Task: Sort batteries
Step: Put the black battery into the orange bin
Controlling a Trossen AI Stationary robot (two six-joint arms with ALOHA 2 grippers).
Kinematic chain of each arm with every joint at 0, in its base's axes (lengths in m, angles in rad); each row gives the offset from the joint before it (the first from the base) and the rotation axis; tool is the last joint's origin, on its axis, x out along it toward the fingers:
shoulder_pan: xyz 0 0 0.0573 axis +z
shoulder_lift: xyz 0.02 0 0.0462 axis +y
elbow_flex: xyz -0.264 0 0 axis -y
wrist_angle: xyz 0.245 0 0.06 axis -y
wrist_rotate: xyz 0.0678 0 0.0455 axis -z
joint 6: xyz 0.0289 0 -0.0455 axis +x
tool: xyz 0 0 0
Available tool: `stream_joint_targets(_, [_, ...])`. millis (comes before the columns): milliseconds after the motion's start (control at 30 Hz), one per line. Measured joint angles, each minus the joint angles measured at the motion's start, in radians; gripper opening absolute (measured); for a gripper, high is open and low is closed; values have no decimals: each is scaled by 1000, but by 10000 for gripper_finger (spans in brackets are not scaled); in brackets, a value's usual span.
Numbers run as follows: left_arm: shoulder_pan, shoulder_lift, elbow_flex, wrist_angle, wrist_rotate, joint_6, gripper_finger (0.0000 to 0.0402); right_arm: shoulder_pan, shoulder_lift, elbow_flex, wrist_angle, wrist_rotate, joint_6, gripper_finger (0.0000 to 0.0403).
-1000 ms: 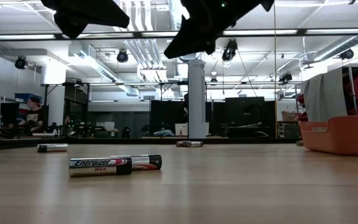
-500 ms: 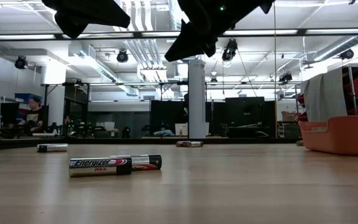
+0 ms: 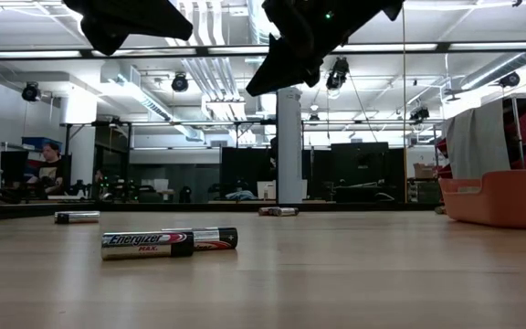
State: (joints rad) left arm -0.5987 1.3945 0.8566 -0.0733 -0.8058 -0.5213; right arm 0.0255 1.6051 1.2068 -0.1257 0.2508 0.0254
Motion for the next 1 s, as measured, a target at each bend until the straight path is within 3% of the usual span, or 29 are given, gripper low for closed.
stream_joint_targets(233, [0, 0, 0, 1, -49, 0, 0, 0, 0, 0, 0, 0, -1, 60])
stream_joint_targets(1000, [0, 11, 0, 28, -51, 15, 0, 0, 1, -1, -3, 0, -22, 56])
